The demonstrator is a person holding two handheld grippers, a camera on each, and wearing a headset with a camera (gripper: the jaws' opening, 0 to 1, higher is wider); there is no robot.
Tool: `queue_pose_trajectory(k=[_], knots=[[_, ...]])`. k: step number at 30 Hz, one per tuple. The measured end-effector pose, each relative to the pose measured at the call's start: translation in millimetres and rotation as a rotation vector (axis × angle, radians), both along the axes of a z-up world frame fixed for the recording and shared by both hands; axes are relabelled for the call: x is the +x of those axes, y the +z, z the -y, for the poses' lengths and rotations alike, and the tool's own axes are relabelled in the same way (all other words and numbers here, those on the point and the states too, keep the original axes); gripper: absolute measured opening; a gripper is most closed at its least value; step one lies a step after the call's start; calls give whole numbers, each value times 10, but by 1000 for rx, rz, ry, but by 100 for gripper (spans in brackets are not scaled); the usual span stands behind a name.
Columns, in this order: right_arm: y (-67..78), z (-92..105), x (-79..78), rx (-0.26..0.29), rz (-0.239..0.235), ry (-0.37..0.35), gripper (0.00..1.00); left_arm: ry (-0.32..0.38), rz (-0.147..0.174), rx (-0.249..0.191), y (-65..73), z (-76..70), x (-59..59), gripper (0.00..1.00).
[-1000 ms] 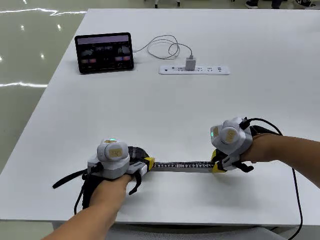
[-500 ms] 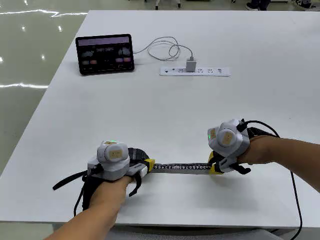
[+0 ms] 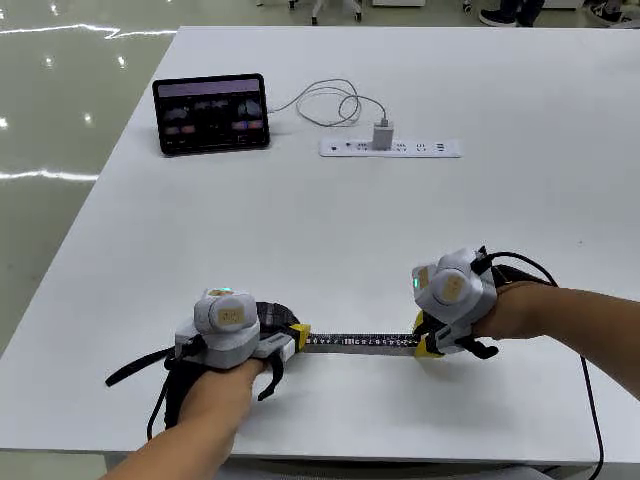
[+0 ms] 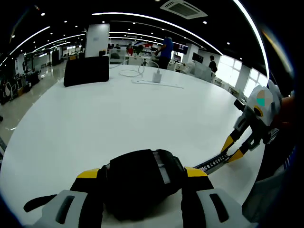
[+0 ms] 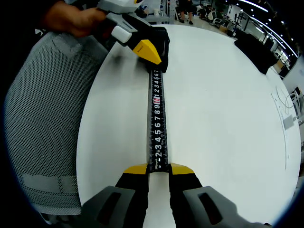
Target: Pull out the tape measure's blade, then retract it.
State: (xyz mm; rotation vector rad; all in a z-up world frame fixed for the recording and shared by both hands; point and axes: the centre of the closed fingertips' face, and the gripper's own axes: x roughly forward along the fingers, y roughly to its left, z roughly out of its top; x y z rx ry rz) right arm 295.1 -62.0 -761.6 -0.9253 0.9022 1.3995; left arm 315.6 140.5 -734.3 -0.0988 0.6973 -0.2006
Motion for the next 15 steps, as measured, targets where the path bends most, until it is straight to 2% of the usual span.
queue_pose_trajectory(k=[9,15], knots=[[-11,-50,33,11,22,15,11,3,0,-1,3,1,-4,63],[2,-79,27,20,11,-2,11,2,0,-3,5,3,-6,63]])
